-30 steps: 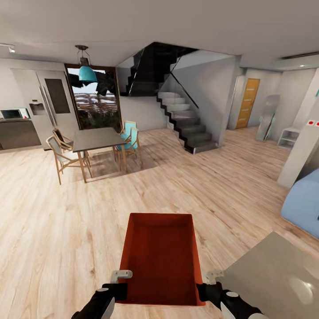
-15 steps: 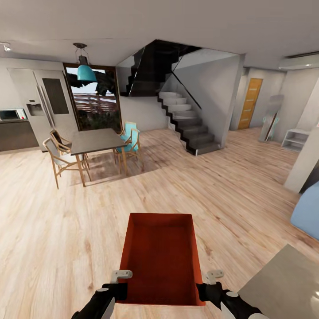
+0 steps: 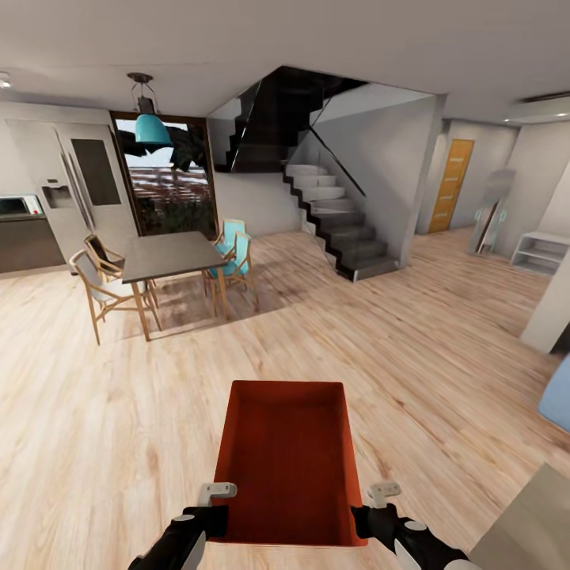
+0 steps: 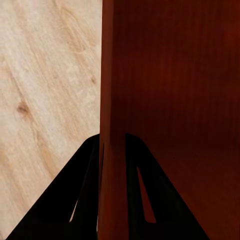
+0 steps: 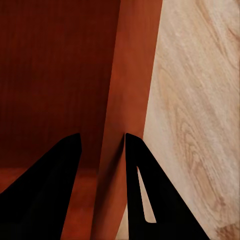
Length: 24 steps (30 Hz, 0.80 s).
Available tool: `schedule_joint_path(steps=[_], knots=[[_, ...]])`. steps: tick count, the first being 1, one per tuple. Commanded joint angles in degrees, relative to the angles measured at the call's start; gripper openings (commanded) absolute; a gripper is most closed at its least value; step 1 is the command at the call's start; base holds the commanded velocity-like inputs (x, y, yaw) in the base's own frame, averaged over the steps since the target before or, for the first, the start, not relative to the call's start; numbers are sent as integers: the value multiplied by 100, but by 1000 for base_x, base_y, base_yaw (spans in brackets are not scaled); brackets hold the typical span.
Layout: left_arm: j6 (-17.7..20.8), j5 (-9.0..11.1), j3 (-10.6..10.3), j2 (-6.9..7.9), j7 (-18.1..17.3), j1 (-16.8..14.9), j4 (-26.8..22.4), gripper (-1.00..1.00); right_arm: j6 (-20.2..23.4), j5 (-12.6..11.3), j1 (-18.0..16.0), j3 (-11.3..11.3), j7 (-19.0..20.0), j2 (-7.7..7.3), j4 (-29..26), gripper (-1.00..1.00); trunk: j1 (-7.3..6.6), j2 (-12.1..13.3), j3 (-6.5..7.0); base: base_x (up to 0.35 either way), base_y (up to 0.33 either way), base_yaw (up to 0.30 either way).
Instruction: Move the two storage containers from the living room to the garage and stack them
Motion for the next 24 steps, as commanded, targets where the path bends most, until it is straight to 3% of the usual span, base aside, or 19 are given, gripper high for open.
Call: schedule_joint_path(steps=[1, 11, 24], knots=[[32, 36, 327, 340, -5, -8, -20, -100, -28, 28, -3, 74, 219, -43, 5, -100, 7, -12, -12, 322, 92, 0], [32, 41, 327, 332, -5, -8, -20, -100, -36, 31, -3, 74, 208, -43, 6, -100, 7, -12, -12, 322, 93, 0], [41, 41, 327, 331, -7, -8, -18, -100, -36, 29, -3, 74, 207, -43, 6, -100, 7, -12, -12, 325, 9, 0]])
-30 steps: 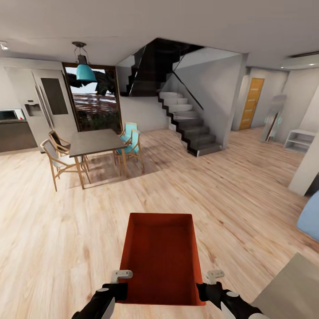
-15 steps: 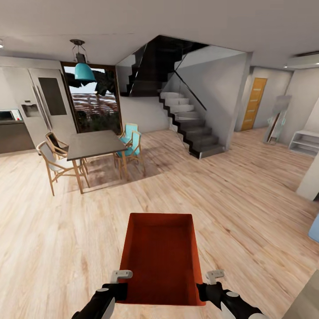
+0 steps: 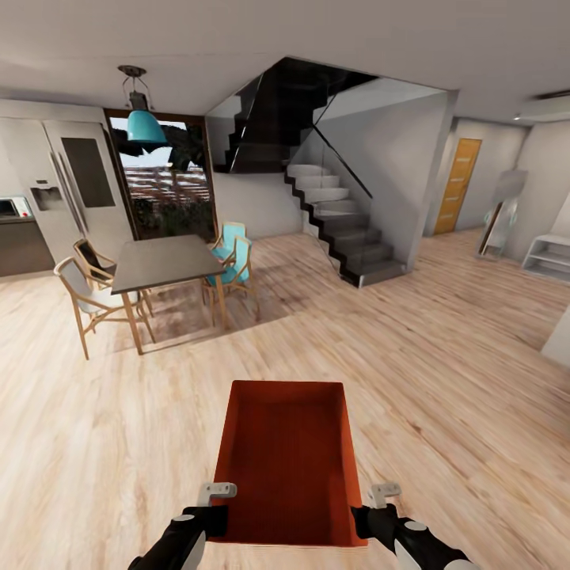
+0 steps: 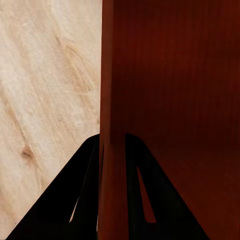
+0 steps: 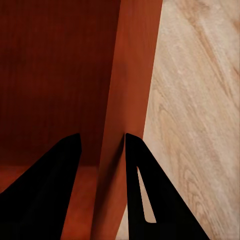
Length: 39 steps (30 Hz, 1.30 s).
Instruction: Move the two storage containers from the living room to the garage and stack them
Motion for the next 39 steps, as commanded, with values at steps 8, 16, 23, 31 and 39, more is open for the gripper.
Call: schedule_joint_path(steps=[8, 16, 23, 31, 39], knots=[[33, 39, 334, 327, -5, -7, -17, -100, -28, 11, -3, 92, 208, -46, -1, -100, 7, -12, -12, 327, 0, -123], [34, 39, 334, 327, -2, -7, -17, -100, -28, 18, -3, 92, 208, -46, -2, -100, 7, -12, -12, 327, 0, -268], [34, 39, 334, 327, -2, -7, -18, -100, -28, 20, -3, 92, 208, -46, -1, -100, 7, -12, -12, 327, 0, -277], [34, 39, 334, 314, -1, -7, -17, -100, -28, 20, -3, 92, 208, -46, -1, -100, 7, -12, -12, 327, 0, -277], [35, 39, 334, 318, -3, -7, -17, -100, -28, 20, -3, 92, 208, -46, -2, -100, 7, -12, -12, 327, 0, -277]])
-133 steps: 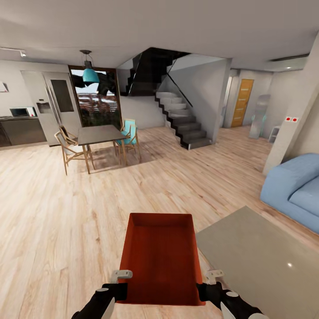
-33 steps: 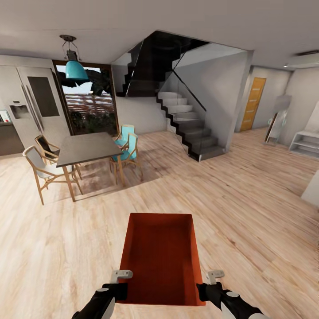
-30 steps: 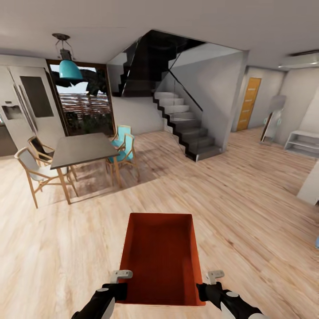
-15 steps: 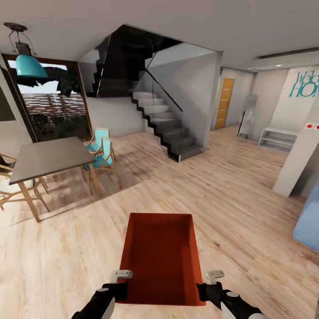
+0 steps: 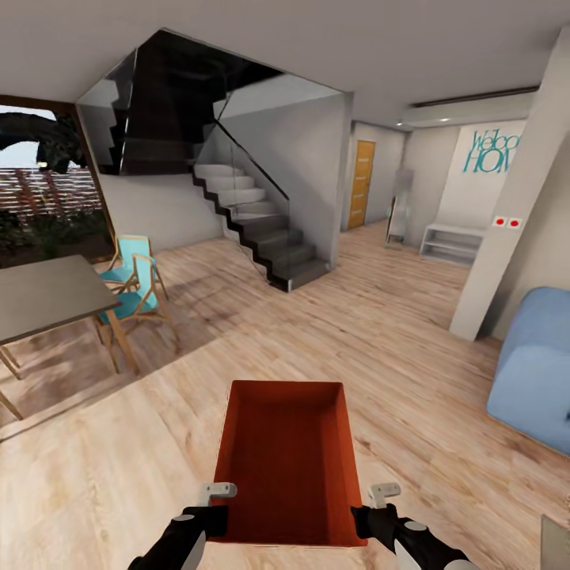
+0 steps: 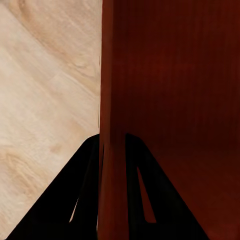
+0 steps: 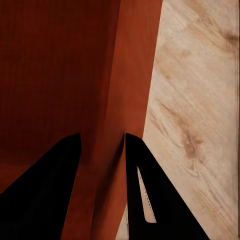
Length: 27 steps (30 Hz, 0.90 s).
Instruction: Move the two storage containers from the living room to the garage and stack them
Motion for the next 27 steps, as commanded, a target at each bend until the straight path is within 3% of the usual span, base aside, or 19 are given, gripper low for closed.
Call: schedule_joint_path(steps=[1, 27], knots=[[35, 38, 336, 318, -3, -6, -18, -100, -30, 11, -5, 100, 211, -47, 3, -100, 7, -12, -12, 327, 0, -277], [43, 38, 336, 318, -1, -6, -19, -100, -37, -7, -5, 91, 211, -47, 3, -100, 7, -12, -12, 327, 0, -253]])
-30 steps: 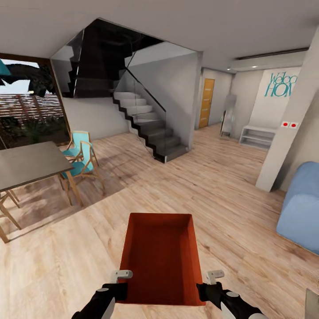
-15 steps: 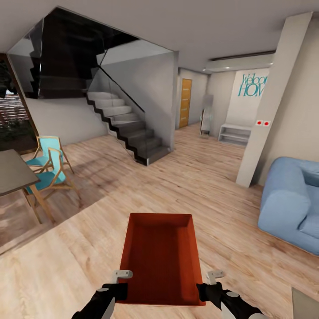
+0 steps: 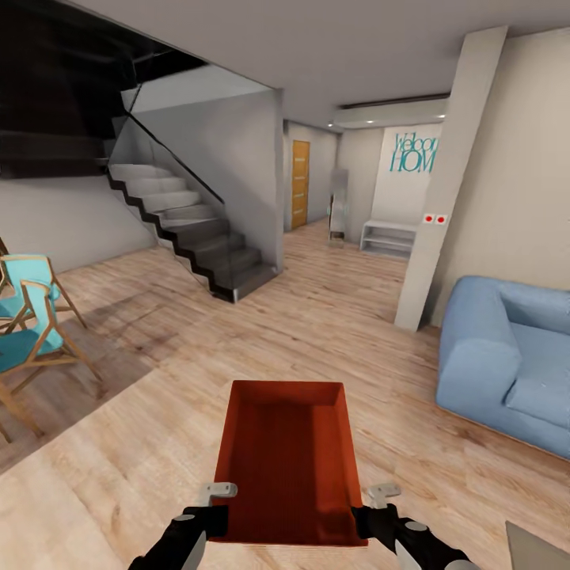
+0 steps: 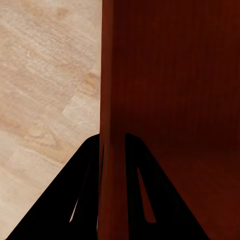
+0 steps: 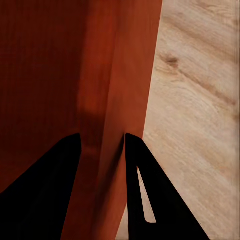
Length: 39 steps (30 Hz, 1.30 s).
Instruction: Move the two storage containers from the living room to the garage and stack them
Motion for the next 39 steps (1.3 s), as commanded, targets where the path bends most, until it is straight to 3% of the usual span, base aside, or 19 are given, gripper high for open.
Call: schedule_joint_path(steps=[1, 20, 39], knots=[[33, 60, 323, 332, -7, -7, -13, -100, -31, 1, -4, 93, 198, -37, -2, -100, 7, -12, -12, 327, 0, -27], [27, 60, 323, 324, -7, -7, -7, -100, -25, 7, -4, 96, 198, -37, -3, -100, 7, -12, -12, 327, 0, -4], [25, 60, 322, 315, -7, -7, -6, -100, -23, 18, -4, 95, 198, -37, -2, -100, 7, -12, -12, 327, 0, -226]])
